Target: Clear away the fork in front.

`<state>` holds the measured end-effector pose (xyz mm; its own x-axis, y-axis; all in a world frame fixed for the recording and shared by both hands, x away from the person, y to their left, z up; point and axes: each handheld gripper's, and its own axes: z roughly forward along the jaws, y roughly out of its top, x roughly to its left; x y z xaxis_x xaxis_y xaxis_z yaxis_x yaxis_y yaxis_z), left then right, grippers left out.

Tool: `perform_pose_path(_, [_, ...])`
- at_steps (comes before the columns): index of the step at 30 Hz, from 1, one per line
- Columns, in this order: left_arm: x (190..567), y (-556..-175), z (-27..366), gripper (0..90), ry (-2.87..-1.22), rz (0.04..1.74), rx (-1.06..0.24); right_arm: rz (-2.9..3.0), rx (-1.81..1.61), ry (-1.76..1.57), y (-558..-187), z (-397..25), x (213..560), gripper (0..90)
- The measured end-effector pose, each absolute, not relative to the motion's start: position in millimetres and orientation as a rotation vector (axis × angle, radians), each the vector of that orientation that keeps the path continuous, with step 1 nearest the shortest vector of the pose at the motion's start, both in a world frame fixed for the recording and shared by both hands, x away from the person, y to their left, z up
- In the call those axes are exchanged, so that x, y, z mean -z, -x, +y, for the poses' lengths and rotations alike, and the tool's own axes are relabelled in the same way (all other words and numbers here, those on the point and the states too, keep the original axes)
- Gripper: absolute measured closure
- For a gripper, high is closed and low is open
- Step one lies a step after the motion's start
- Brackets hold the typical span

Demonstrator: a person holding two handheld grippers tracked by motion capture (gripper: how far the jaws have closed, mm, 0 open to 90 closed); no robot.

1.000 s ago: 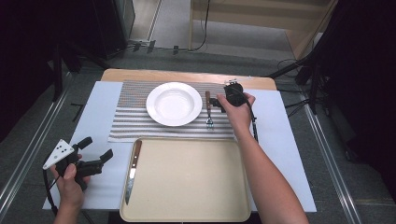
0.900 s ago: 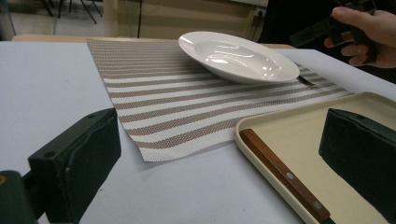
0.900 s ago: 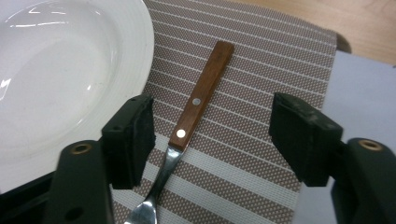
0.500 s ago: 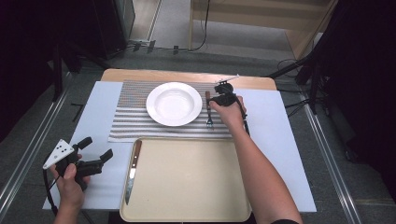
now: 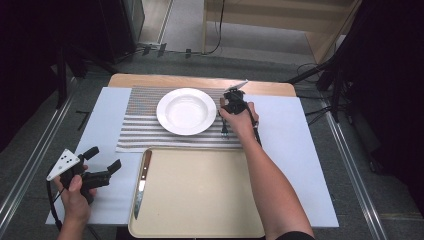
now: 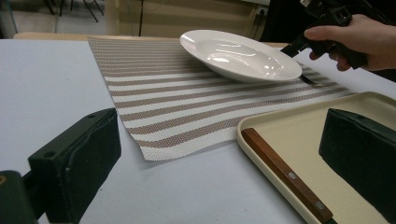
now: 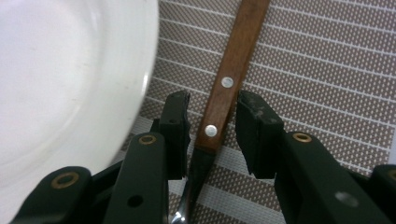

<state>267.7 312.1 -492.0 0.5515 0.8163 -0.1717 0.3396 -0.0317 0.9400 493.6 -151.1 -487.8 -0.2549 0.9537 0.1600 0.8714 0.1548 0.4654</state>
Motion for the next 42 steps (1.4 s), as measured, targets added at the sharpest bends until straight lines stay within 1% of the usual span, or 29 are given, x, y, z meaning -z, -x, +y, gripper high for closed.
perform_pose_path(4, [492,-268,312,0.0,-1.620,0.997,-0.504,2.221,-0.653,-1.752,-493,-145,491,69.4])
perform_pose_path(9, [493,-269,311,0.0,-1.622,0.997,-0.501,2.220,-0.623,-1.717,-492,-142,491,69.6])
perform_pose_path(13, [493,-269,311,0.0,-1.628,0.996,-0.497,2.256,-0.579,-1.717,-491,-150,489,75.3])
perform_pose_path(17, [493,-269,310,0.0,-1.631,0.994,-0.497,2.281,-0.598,-1.695,-489,-158,490,75.2])
perform_pose_path(20, [493,-269,311,0.0,-1.629,0.998,-0.495,2.286,-0.600,-1.680,-489,-158,490,72.7])
perform_pose_path(24, [493,-269,311,0.0,-1.620,1.000,-0.492,2.288,-0.580,-1.669,-490,-156,490,72.6])
perform_pose_path(29, [493,-270,311,0.0,-1.627,1.001,-0.492,2.315,-0.600,-1.650,-490,-160,490,75.7])
perform_pose_path(34, [493,-270,311,0.0,-1.621,1.003,-0.488,2.334,-0.587,-1.627,-491,-159,490,76.1])
perform_pose_path(38, [493,-270,311,0.0,-1.624,1.003,-0.488,2.344,-0.632,-1.688,-494,-166,490,75.4])
perform_pose_path(42, [493,-270,310,0.0,-1.627,1.004,-0.492,2.339,-0.571,-1.643,-493,-159,489,75.4])
